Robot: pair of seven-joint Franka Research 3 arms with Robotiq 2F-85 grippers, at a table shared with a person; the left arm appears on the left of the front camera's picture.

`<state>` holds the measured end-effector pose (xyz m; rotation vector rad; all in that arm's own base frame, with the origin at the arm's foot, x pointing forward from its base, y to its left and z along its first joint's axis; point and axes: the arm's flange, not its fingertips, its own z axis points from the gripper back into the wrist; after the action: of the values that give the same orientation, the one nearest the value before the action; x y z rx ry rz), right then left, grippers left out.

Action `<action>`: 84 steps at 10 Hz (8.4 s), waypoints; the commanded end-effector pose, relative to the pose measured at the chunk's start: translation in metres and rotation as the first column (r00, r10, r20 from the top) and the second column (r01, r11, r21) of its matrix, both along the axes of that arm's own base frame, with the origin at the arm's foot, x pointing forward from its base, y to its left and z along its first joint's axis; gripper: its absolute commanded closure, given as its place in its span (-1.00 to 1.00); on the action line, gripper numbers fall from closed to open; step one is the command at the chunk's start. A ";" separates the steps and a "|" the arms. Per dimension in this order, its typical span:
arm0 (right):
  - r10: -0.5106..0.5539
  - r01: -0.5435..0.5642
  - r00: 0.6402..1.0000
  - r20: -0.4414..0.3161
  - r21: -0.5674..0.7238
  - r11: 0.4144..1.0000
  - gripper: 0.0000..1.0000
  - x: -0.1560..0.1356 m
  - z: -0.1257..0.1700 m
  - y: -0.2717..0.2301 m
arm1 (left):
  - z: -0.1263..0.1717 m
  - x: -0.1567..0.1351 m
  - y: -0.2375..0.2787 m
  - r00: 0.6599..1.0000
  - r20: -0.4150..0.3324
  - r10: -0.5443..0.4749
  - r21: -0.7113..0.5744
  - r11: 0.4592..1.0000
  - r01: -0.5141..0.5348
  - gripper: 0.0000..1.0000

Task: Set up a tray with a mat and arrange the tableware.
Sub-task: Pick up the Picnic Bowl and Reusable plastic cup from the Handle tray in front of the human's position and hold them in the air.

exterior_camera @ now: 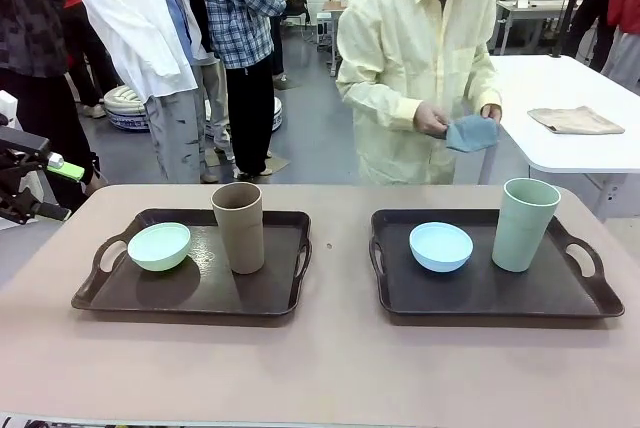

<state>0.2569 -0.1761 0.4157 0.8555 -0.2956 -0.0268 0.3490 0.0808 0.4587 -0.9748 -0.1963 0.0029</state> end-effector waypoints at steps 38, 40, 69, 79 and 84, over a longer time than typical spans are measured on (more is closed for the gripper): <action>0.287 -0.171 0.788 0.544 -0.255 0.952 -1.00 0.094 0.023 -0.017 | 0.113 0.027 -0.134 0.998 0.051 -0.026 0.411 0.911 0.003 -1.00; 0.466 -0.295 0.711 0.526 -0.379 0.877 -1.00 0.104 0.036 -0.010 | 0.133 0.044 -0.185 0.998 0.006 -0.058 0.491 0.870 0.048 -1.00; 0.784 -0.663 0.208 0.585 -0.505 0.553 -1.00 0.241 -0.021 0.038 | 0.042 0.148 -0.583 0.998 -0.011 0.058 0.722 0.692 -0.032 -1.00; 0.736 -0.705 0.055 0.675 -0.495 0.507 -1.00 0.271 -0.063 0.044 | 0.001 0.162 -0.597 0.990 -0.098 0.102 0.748 0.664 0.006 -1.00; 0.731 -0.741 0.042 0.681 -0.470 0.480 -1.00 0.273 -0.093 0.080 | -0.039 0.168 -0.619 0.986 -0.128 0.108 0.779 0.626 0.032 -1.00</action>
<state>0.5302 -0.1056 0.3241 0.8916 -0.7020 1.4873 0.5119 -0.5275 0.4169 -0.1113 -0.0413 -0.0001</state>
